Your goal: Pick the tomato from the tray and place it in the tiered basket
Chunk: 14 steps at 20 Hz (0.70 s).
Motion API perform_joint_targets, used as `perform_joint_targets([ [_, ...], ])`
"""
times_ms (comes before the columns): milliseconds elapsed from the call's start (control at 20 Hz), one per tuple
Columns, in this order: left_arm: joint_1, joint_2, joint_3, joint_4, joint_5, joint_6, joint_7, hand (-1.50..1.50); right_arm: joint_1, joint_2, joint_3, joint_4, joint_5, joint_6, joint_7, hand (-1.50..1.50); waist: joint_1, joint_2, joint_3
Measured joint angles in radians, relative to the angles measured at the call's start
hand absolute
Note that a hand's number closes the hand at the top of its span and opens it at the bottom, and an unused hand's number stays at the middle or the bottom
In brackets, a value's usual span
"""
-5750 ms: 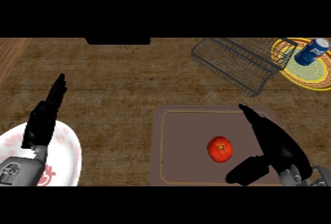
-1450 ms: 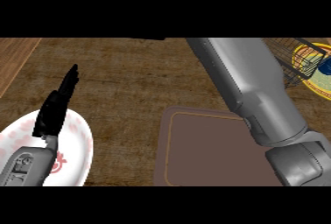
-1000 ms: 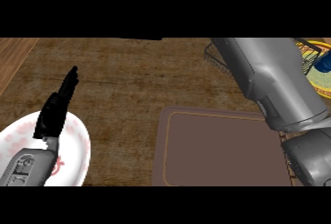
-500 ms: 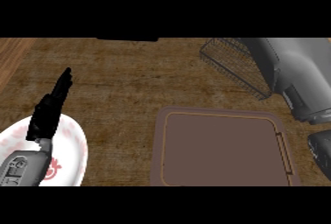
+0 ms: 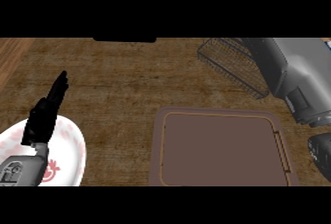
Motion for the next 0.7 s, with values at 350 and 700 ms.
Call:
perform_joint_targets([
  [350,0.003,-0.017,-0.001,-0.007,-0.017,0.015,0.008,0.00,0.080,0.008,-0.115,-0.043,-0.113,-0.070,-0.019,-1.50,-0.009,-0.003,0.001],
  [700,0.004,-0.018,0.008,-0.011,-0.022,0.007,0.016,0.00,0.157,0.039,-0.148,-0.113,-0.141,-0.207,-0.034,-1.50,-0.015,-0.005,0.001],
])
